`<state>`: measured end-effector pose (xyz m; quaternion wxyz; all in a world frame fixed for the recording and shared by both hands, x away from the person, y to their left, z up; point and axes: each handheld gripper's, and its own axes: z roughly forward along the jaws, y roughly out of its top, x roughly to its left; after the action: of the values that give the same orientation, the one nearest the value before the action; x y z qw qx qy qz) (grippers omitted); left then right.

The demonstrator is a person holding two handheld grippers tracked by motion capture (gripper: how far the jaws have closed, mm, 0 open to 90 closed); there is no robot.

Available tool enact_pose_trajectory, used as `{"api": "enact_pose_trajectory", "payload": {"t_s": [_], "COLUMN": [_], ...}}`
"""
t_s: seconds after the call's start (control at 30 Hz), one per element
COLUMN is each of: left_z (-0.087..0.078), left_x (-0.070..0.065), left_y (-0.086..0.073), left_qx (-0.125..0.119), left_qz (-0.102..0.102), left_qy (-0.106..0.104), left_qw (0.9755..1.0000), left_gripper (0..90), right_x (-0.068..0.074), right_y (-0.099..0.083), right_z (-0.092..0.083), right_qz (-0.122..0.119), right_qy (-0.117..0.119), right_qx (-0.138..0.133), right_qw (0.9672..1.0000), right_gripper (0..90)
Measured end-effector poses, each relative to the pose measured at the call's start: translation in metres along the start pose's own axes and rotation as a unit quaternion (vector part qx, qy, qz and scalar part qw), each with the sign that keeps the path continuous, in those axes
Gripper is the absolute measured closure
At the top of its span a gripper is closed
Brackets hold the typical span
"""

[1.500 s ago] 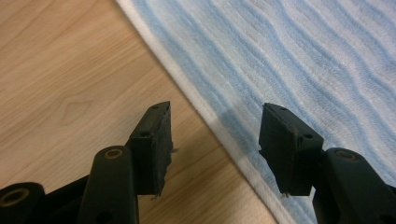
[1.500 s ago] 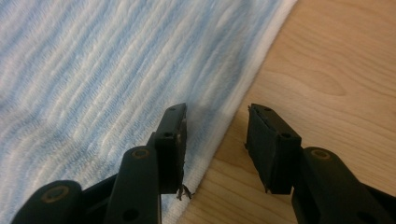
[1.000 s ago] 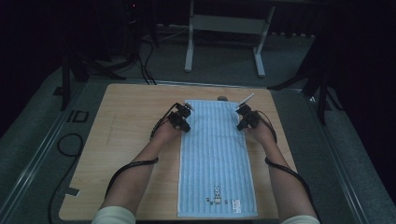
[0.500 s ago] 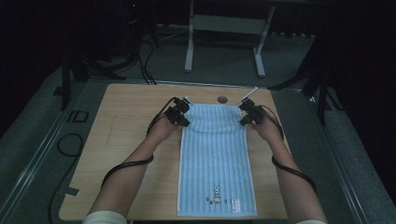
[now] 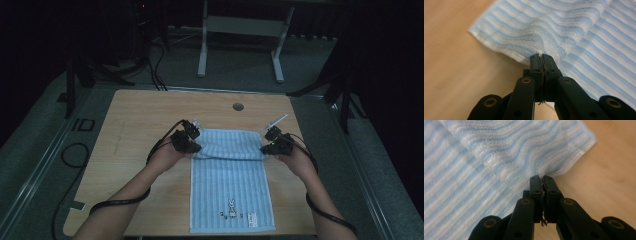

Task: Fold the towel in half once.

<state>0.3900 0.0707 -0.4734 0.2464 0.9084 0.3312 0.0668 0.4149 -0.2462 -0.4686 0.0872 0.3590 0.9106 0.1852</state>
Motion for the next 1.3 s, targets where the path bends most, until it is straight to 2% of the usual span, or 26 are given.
{"api": "enact_pose_trajectory", "payload": {"t_s": [0.17,0.23,0.3,0.33,0.37,0.47,0.57,0.73,0.83,0.93,1.03,1.17,1.3], "left_z": [0.013,0.010,0.003,-0.001,-0.003,0.002,0.017,0.041,0.046,0.046,0.046,0.046,0.047], "left_x": [-0.014,-0.016,-0.015,-0.014,-0.015,-0.016,-0.016,-0.010,-0.006,0.004,0.016,0.027,0.035], "left_y": [-0.017,-0.021,-0.022,-0.021,-0.020,-0.018,-0.018,-0.021,-0.021,-0.020,-0.020,-0.019,-0.014], "left_qx": [0.022,0.014,-0.012,-0.019,-0.024,-0.017,0.004,0.043,0.042,0.041,0.038,0.046,0.053], "left_qz": [-0.002,0.001,-0.007,-0.008,-0.006,0.000,0.002,0.005,0.003,-0.003,-0.017,-0.026,-0.029], "left_qy": [-0.028,-0.025,-0.024,-0.027,-0.021,-0.020,-0.025,-0.017,-0.020,-0.009,0.000,0.002,0.027], "left_qw": [0.9994,0.9996,0.9996,0.9994,0.9995,0.9997,0.9997,0.9989,0.9989,0.9991,0.9991,0.9986,0.9978], "left_gripper": [86.9,79.7,70.5,70.3,70.3,70.3,70.2,70.3,70.4,70.3,70.3,70.3,69.6], "right_x": [0.009,0.013,0.014,0.013,0.012,0.013,0.016,0.017,0.016,0.015,0.015,0.018,0.017], "right_y": [-0.020,-0.026,-0.029,-0.029,-0.028,-0.024,-0.019,-0.017,-0.013,-0.007,0.002,0.015,0.025], "right_z": [0.013,0.017,0.010,0.005,0.000,-0.009,0.001,0.030,0.044,0.050,0.053,0.059,0.063], "right_qz": [0.004,-0.002,0.000,0.006,0.008,0.009,0.002,-0.002,-0.003,-0.002,-0.005,-0.015,-0.013], "right_qy": [0.009,0.011,0.000,-0.001,-0.004,-0.006,-0.008,0.001,0.003,0.005,0.003,-0.001,0.001], "right_qx": [0.013,0.028,0.015,0.004,-0.007,-0.025,-0.009,0.030,0.046,0.043,0.044,0.050,0.052], "right_qw": [0.9999,0.9996,0.9999,1.0000,0.9999,0.9996,0.9999,0.9996,0.9989,0.9991,0.9990,0.9986,0.9985], "right_gripper": [85.6,80.3,77.4,77.0,77.0,78.1,78.4,78.1,77.7,77.6,77.0,76.8,76.8]}}
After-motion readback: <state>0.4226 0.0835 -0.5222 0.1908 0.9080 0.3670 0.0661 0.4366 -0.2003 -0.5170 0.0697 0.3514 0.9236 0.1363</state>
